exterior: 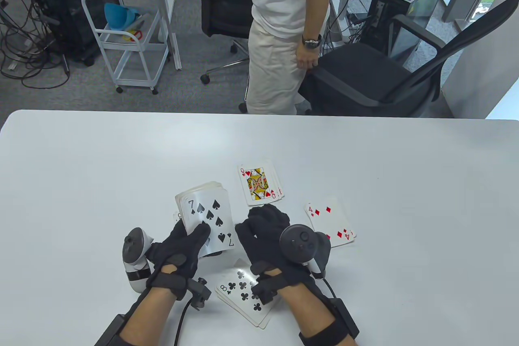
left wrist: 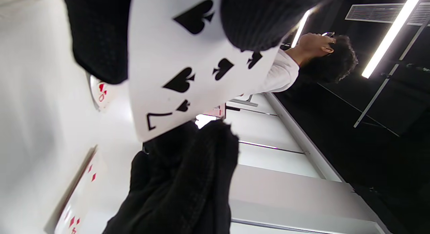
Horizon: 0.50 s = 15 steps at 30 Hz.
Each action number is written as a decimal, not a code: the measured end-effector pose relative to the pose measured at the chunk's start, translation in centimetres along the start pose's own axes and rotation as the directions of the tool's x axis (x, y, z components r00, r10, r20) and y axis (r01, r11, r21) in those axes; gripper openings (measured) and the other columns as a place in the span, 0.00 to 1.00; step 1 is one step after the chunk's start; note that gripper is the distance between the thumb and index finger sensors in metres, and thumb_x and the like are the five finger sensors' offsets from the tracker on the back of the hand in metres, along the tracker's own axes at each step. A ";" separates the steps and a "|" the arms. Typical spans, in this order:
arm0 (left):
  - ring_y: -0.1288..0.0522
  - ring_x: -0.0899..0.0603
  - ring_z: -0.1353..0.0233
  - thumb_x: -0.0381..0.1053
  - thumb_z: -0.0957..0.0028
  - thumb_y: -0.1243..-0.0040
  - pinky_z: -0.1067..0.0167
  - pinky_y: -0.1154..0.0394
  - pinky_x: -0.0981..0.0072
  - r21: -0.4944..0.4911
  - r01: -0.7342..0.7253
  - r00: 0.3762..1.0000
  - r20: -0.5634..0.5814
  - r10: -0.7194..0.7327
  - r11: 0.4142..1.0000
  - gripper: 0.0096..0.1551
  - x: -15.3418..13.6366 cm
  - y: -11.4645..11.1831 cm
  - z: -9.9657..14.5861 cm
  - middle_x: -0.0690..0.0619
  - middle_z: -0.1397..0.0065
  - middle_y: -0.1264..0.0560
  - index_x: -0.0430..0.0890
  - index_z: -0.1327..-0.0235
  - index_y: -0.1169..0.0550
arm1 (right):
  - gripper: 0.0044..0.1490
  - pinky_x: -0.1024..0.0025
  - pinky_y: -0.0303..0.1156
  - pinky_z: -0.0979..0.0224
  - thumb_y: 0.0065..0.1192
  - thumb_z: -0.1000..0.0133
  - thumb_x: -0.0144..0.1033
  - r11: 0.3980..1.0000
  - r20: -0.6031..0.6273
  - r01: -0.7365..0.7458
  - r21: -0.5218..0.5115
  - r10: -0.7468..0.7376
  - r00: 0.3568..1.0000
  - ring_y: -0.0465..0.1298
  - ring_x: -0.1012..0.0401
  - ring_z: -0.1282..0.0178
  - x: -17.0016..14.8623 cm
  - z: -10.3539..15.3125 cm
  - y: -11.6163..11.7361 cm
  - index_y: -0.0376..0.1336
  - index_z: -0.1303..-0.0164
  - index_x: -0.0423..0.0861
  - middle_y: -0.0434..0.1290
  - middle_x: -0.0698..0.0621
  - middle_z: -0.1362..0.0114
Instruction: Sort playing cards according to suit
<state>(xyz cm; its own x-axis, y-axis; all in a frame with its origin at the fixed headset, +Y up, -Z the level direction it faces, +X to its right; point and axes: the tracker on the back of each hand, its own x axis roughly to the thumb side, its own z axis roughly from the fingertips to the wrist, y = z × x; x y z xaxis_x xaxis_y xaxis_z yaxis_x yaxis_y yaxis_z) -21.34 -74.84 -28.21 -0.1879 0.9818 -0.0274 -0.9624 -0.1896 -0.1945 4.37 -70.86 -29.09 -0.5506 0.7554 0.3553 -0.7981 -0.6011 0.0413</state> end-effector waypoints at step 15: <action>0.17 0.41 0.35 0.59 0.44 0.31 0.50 0.13 0.57 -0.031 -0.030 0.999 -0.043 0.028 0.999 0.35 -0.8 -0.4 0.2 0.52 0.29 0.24 0.51 0.27 0.32 | 0.26 0.27 0.46 0.26 0.70 0.43 0.47 0.997 0.037 -0.056 -0.047 0.058 0.998 0.57 0.36 0.20 0.9 0.7 1.4 0.68 0.48 0.38 0.65 0.38 0.26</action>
<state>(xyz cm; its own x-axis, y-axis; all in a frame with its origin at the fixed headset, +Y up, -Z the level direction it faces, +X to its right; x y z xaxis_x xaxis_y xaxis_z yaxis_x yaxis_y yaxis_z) -20.79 -75.55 -27.93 -0.2062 0.9756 -0.0754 -0.9498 -0.2181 -0.2244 2.94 -71.16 -28.06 -0.5863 0.7095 0.3910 -0.7767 -0.6294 -0.0225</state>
